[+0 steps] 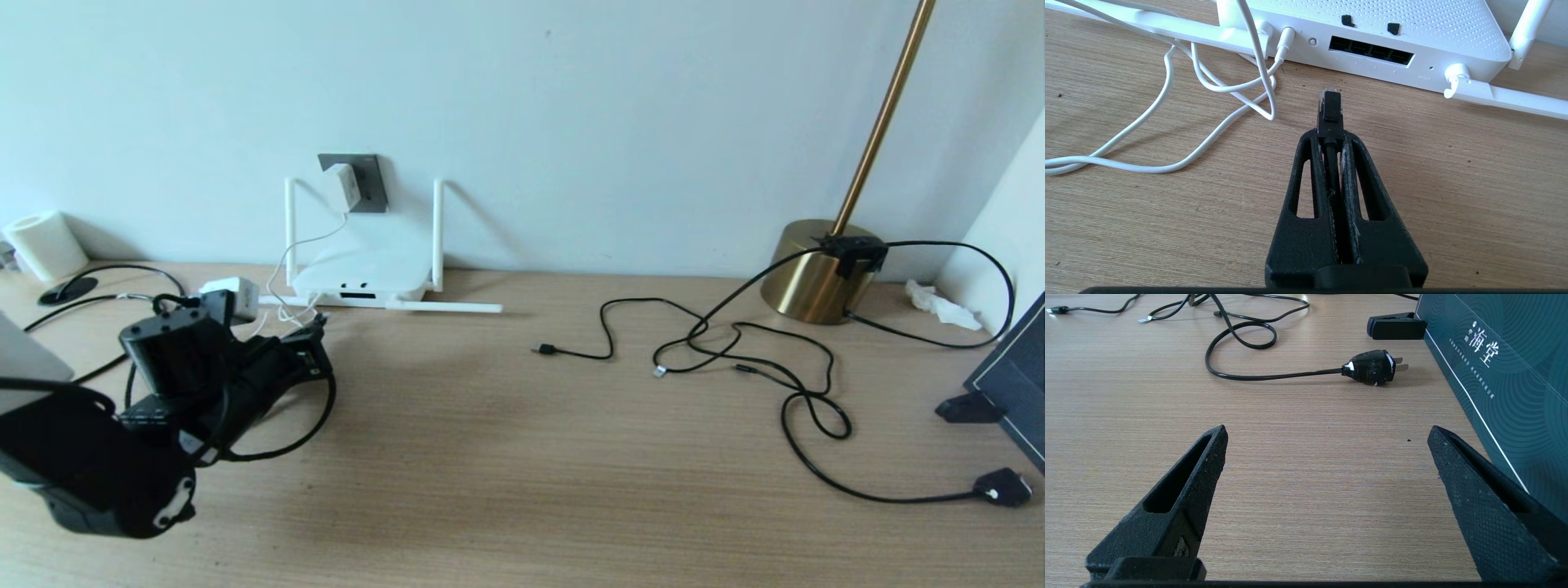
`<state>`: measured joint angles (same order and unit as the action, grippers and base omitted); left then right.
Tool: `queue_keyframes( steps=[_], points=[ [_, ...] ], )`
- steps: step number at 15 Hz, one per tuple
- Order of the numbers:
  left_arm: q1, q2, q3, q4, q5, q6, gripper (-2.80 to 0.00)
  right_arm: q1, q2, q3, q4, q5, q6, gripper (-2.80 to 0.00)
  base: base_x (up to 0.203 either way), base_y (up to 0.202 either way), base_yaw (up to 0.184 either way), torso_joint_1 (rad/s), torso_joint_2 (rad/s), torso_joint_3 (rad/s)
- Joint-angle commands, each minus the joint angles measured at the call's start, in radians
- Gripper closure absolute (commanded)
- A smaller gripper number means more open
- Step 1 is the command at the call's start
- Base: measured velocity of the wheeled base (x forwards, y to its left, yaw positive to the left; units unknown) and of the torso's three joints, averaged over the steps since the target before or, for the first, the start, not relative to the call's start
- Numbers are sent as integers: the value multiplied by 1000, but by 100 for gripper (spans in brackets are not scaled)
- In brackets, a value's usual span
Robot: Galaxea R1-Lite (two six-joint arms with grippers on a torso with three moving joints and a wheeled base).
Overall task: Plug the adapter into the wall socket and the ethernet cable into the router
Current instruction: Align cable and router interface
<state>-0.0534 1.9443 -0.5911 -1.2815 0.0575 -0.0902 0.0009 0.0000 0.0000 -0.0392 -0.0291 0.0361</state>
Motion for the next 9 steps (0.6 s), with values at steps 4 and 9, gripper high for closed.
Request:
queue_keyframes(
  steps=[4, 9],
  points=[
    [-9, -27, 10, -7, 2, 1, 0, 1, 0, 11, -1, 0, 1, -280, 0, 0, 0, 0, 0, 0],
    [-9, -28, -1, -7, 2, 14, 0, 1, 0, 11, -1, 0, 1, -280, 0, 0, 0, 0, 0, 0]
  ],
)
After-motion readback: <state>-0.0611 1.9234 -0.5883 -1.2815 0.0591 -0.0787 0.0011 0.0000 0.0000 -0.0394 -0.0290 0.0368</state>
